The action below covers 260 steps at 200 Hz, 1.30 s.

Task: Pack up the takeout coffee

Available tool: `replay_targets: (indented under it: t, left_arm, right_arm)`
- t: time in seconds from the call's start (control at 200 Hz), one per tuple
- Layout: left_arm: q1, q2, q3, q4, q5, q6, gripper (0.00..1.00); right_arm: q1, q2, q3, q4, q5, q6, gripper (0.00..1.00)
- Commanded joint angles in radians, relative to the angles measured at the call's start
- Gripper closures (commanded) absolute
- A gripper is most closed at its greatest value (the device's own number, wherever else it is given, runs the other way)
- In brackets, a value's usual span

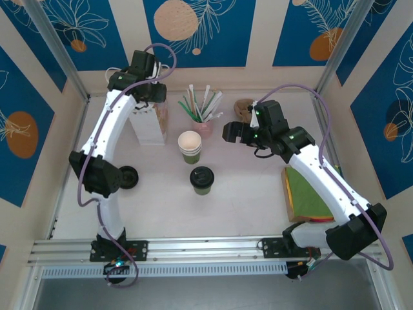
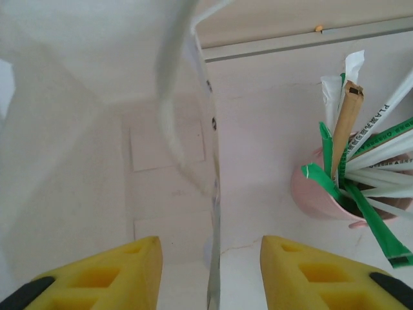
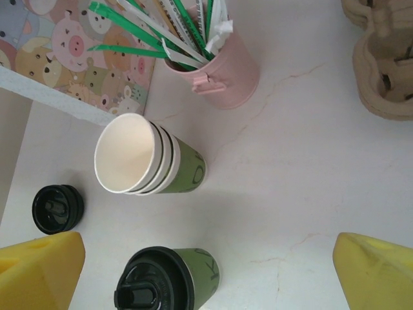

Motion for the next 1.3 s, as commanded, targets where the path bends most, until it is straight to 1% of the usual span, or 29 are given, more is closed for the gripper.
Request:
replay_targets:
  t: [0.0, 0.145, 0.22, 0.285, 0.42, 0.55, 0.75, 0.88, 1.085, 1.295]
  left_arm:
    - [0.009, 0.026, 0.053, -0.036, 0.032, 0.023, 0.64]
    - [0.008, 0.040, 0.054, -0.062, 0.029, 0.008, 0.86]
    - [0.006, 0.030, 0.052, -0.082, 0.018, -0.013, 0.91]
    - [0.001, 0.017, 0.046, -0.098, 0.018, -0.030, 1.00]
    - [-0.020, -0.029, 0.011, -0.131, -0.010, -0.067, 1.00]
    - [-0.032, -0.106, -0.072, -0.143, 0.006, -0.129, 1.00]
    - [-0.076, -0.279, -0.294, -0.101, 0.001, -0.220, 1.00]
    - [-0.102, -0.399, -0.449, -0.060, 0.025, -0.288, 1.00]
    - [-0.175, -0.530, -0.592, -0.062, 0.024, -0.339, 1.00]
    - [-0.259, -0.627, -0.685, -0.109, 0.015, -0.381, 1.00]
  right_arm:
    - [-0.008, -0.037, -0.022, -0.012, 0.004, 0.024, 0.01]
    - [-0.013, -0.051, -0.040, -0.008, 0.009, 0.027, 0.01]
    - [-0.014, -0.052, -0.051, -0.002, 0.009, 0.028, 0.01]
    - [-0.015, -0.051, -0.065, 0.012, 0.003, 0.030, 0.01]
    - [-0.023, -0.033, -0.078, 0.037, -0.021, 0.026, 0.01]
    - [-0.030, -0.009, -0.080, 0.059, -0.043, 0.010, 0.01]
    - [-0.049, 0.028, -0.084, 0.097, -0.106, -0.010, 0.01]
    - [-0.057, 0.054, -0.071, 0.102, -0.140, -0.022, 0.01]
    - [-0.059, 0.071, -0.070, 0.111, -0.165, -0.027, 0.01]
    - [-0.058, 0.072, -0.079, 0.102, -0.171, -0.025, 0.01]
